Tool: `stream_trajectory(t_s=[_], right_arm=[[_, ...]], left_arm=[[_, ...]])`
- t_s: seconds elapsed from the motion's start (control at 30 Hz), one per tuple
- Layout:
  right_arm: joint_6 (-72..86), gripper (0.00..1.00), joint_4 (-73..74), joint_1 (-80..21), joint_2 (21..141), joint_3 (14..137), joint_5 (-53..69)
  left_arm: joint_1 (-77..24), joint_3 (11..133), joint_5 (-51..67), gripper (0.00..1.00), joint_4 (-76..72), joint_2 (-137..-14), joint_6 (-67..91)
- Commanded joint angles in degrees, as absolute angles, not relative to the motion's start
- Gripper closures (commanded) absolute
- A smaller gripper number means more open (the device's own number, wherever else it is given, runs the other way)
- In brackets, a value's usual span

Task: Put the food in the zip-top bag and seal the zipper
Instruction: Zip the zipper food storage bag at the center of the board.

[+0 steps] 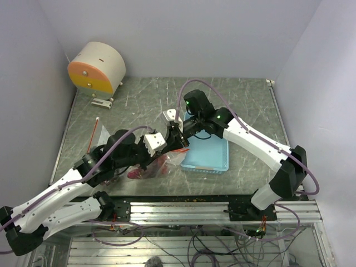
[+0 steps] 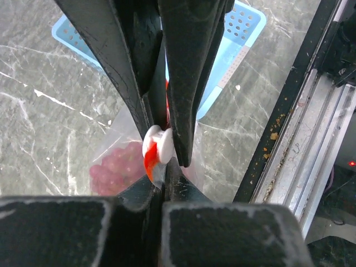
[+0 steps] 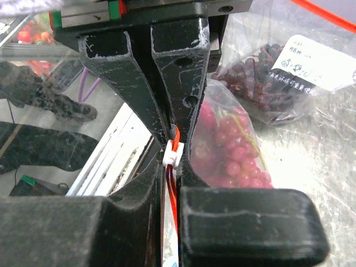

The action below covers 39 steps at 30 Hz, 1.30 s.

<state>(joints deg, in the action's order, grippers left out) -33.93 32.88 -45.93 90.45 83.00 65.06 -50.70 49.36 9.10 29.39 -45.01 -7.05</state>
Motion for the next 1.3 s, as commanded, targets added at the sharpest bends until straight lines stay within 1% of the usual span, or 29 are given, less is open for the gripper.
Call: stream_trajectory(t_s=[0.0,0.03,0.07,0.13,0.2,0.27,0.43,0.47,0.63,0.9,1.03,1.27], right_arm=[[-33.32,0.99,31.02,-45.93,87.11,83.31,64.71],[-32.85,0.98,30.34,-45.82,86.73,82.82,64.06],[-31.89,0.95,29.07,-45.71,86.22,81.65,63.24],[-29.47,0.8,24.97,-45.42,84.69,78.97,61.49],[-28.29,0.68,21.73,-45.24,83.13,76.26,60.07],[-28.31,0.58,20.36,-44.84,81.66,74.59,58.47],[-27.03,0.41,15.72,-43.91,78.77,71.63,58.39],[-25.66,0.39,14.01,-43.82,78.6,71.29,57.93],[-16.07,0.36,6.6,-43.79,81.12,73.61,56.0],[-10.67,0.36,3.21,-43.55,85.61,77.72,63.36],[-9.17,0.39,3.96,-43.51,87.63,79.07,65.98],[-2.62,0.49,-1.96,-43.51,89.7,77.89,69.27]], left_arm=[[-50.69,50.29,8.03,0.93,30.22,-45.4,-6.45],[-50.67,50.31,7.24,0.93,30.31,-45.11,-5.97],[-50.71,50.45,5.78,0.93,30.46,-44.76,-5.49],[-50.69,50.66,3.27,0.93,31.03,-44.21,-4.77],[-50.65,50.89,1.65,0.93,31.4,-43.68,-4.11],[-50.64,50.77,0.86,0.93,31.46,-42.66,-3.73],[-50.68,49.49,1.06,0.93,30.58,-40.05,-3.48],[-50.71,49.31,1.45,0.93,30.41,-39.69,-3.51],[-50.7,49.0,2.73,0.93,29.76,-39.14,-3.52],[-50.69,48.93,2.57,0.93,29.86,-39.29,-3.58],[-50.66,48.84,2.07,0.93,29.77,-39.03,-3.54],[-50.71,48.98,1.48,0.93,29.88,-39.15,-3.6]])
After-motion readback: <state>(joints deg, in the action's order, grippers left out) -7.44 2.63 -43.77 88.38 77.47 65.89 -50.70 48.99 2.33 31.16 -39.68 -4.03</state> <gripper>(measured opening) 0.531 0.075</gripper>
